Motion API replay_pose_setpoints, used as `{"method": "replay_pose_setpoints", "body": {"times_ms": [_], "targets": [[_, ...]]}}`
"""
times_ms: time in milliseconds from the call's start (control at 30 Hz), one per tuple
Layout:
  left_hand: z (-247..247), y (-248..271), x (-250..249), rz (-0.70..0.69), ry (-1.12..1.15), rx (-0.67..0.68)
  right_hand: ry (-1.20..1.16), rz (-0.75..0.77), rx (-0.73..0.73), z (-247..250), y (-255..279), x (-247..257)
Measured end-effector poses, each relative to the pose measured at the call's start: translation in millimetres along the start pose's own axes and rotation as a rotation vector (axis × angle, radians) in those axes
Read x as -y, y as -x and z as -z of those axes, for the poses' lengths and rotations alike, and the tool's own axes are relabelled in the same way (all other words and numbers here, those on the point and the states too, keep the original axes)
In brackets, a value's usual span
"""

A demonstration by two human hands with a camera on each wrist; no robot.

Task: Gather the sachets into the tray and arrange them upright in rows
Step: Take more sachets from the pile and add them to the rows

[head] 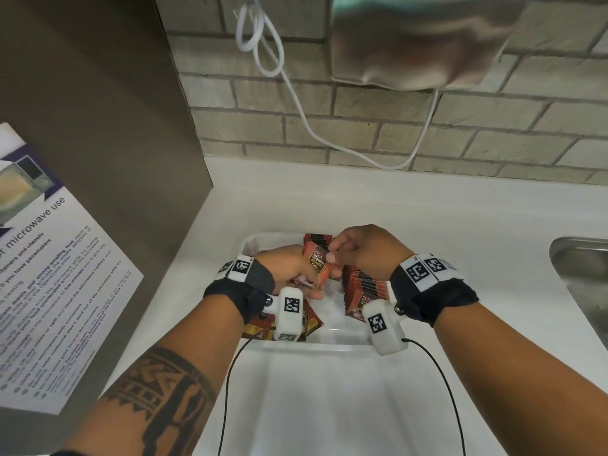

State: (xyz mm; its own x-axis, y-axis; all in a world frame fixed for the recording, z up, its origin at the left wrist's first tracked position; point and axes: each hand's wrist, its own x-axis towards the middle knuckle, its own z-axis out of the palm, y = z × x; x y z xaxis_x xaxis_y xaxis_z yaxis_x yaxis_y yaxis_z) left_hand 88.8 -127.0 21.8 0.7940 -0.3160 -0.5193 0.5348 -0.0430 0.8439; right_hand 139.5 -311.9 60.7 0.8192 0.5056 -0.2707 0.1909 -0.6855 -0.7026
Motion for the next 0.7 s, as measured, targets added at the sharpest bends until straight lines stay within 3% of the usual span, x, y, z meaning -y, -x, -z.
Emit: {"method": "replay_pose_setpoints", "body": {"times_ms": [133, 267, 433, 533, 700], "targets": [[-2, 5, 3, -0.109, 0.052, 0.003, -0.122, 0.029, -0.035, 2, 1, -1], [-2, 8, 7, -0.178, -0.001, -0.029, -0.074, 0.079, -0.118, 10, 4, 3], [-5, 12, 7, -0.231, -0.18, -0.109, 0.037, 0.072, -0.09, 17, 8, 10], [-2, 14, 8, -0.19, -0.296, -0.199, 0.09, 0.074, -0.113, 16, 7, 10], [11, 21, 9, 0.045, -0.531, -0.319, 0.223, 0.084, -0.156, 11, 4, 5]]}}
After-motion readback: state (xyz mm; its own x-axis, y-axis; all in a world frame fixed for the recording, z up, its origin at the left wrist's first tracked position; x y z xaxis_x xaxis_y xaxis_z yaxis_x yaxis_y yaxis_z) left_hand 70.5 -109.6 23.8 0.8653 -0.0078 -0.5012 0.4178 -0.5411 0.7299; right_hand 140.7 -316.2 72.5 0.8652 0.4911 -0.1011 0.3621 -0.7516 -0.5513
